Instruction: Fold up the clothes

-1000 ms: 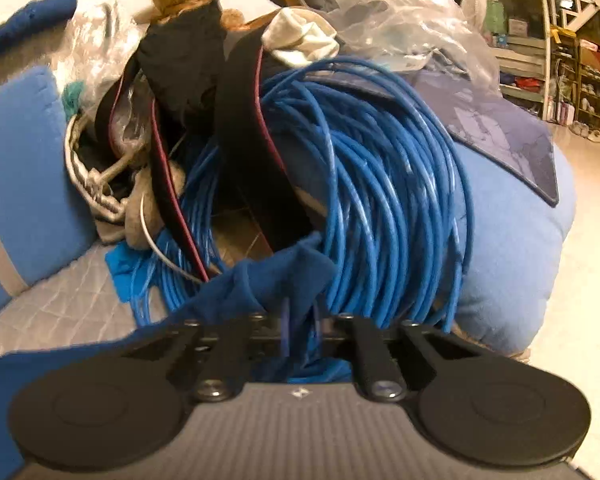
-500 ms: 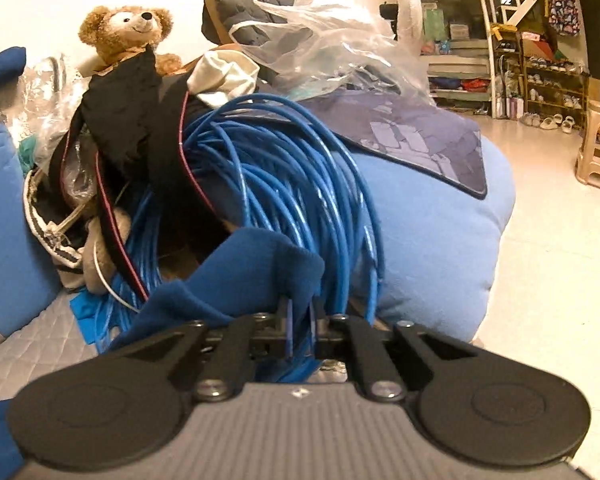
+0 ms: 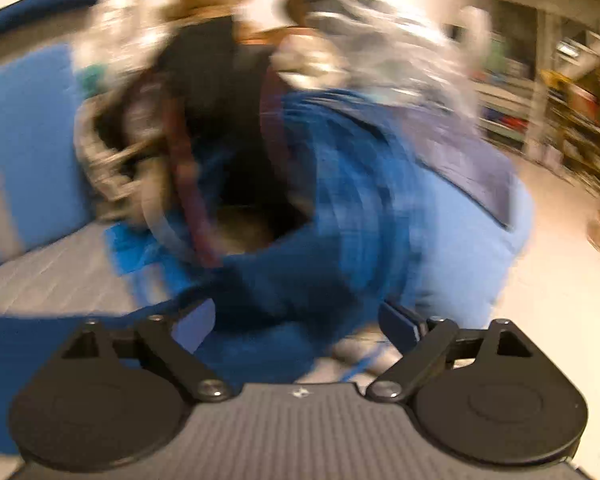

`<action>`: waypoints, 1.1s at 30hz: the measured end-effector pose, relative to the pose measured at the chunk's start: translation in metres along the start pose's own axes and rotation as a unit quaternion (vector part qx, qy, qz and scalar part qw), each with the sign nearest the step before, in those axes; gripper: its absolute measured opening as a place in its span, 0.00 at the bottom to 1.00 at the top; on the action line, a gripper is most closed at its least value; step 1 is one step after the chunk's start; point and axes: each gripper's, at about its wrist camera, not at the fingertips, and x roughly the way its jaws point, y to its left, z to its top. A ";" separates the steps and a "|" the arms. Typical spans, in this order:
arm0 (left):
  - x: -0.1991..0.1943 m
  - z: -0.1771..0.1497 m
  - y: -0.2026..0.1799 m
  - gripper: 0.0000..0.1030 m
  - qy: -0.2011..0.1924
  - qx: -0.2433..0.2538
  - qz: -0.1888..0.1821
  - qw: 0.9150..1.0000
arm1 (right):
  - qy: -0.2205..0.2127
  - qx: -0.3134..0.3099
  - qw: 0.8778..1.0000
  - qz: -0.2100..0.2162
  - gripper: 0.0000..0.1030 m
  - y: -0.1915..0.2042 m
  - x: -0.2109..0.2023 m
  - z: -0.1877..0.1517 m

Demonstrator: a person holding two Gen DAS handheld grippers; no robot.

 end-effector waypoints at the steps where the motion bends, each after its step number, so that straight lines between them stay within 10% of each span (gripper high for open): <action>1: 0.000 0.000 -0.001 0.79 0.000 0.002 -0.001 1.000 | 0.000 -0.027 0.999 0.032 0.93 0.014 -0.004 0.002; 9: 0.002 -0.001 -0.002 0.79 0.000 0.005 0.000 1.000 | 0.019 -0.200 0.943 0.265 0.91 0.140 0.000 0.017; 13: 0.004 -0.002 -0.001 0.79 0.002 0.006 0.001 1.000 | 0.036 -0.253 0.917 0.305 0.89 0.197 0.026 0.018; 21: 0.009 0.001 0.001 0.79 0.009 0.003 0.000 1.000 | 0.071 -0.330 0.895 0.291 0.72 0.273 0.094 0.004; 24: 0.011 0.000 0.001 0.79 0.012 0.005 0.002 1.000 | 0.090 -0.334 0.891 0.294 0.33 0.286 0.110 -0.003; 27: 0.012 0.000 0.000 0.79 0.014 0.005 0.002 1.000 | 0.080 -0.339 0.895 0.279 0.03 0.288 0.109 -0.005; 33: 0.014 0.000 0.002 0.79 0.022 0.006 0.003 1.000 | 0.059 -0.320 0.925 0.196 0.00 0.274 0.118 0.003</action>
